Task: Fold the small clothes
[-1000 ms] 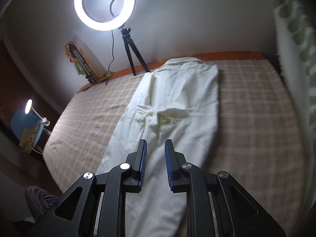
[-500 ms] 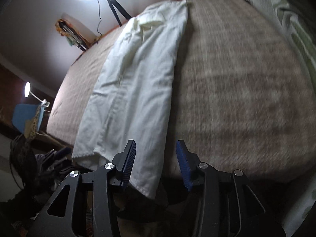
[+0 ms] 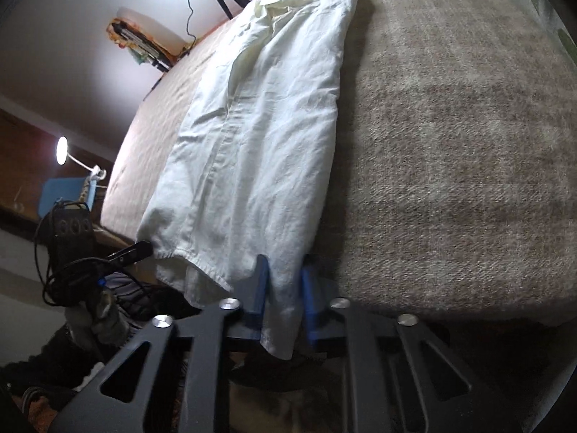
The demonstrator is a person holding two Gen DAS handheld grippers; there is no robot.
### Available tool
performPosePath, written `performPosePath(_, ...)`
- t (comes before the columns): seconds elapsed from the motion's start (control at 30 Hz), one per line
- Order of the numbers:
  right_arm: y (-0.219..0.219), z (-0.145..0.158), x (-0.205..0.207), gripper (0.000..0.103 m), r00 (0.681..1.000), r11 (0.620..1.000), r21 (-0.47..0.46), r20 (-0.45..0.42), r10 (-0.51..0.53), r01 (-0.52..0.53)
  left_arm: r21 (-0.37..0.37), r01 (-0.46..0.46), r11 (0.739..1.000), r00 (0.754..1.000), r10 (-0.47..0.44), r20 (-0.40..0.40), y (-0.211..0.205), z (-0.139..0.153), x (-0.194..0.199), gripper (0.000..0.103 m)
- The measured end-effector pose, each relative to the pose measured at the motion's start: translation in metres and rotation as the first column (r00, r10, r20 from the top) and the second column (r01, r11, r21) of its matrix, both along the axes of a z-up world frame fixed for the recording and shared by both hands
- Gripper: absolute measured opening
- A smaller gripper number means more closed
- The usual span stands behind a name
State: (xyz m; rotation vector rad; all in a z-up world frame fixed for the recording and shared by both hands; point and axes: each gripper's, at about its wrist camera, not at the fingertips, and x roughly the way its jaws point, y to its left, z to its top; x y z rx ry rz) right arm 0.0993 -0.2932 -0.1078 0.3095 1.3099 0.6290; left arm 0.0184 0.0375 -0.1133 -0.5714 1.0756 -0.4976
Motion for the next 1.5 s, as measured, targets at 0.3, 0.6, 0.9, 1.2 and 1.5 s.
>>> performPosePath(0.3, -0.012, 0.016, -0.019, 0.006, 0.998, 1.000, 0.013, 0.058, -0.019, 0.018, 0.078, 0.000, 0.997, 1.000, -0.001, 0.012, 0.008, -0.008, -0.007, 0.003)
performPosePath(0.6, -0.010, 0.004, -0.010, 0.006, 1.000, 0.999, 0.022, -0.009, -0.030, 0.030, 0.113, 0.051, 0.992, 0.998, -0.056, 0.041, 0.002, 0.000, -0.006, 0.015)
performPosePath(0.9, -0.024, 0.005, -0.012, 0.013, 0.998, 0.992, 0.120, -0.050, -0.028, 0.034, 0.042, -0.043, 0.998, 0.999, 0.044, -0.025, 0.015, 0.001, 0.025, 0.029)
performPosePath(1.2, -0.018, -0.007, -0.008, 0.019, 0.993, 0.995, 0.103, -0.112, 0.020, -0.008, 0.253, 0.029, 0.967, 0.999, -0.038, 0.028, -0.020, 0.000, 0.020, 0.023)
performPosePath(1.5, -0.011, -0.024, -0.007, 0.020, 0.982, 0.990, 0.138, -0.184, 0.048, -0.023, 0.213, 0.088, 0.973, 0.996, -0.079, -0.050, -0.020, -0.001, 0.010, 0.024)
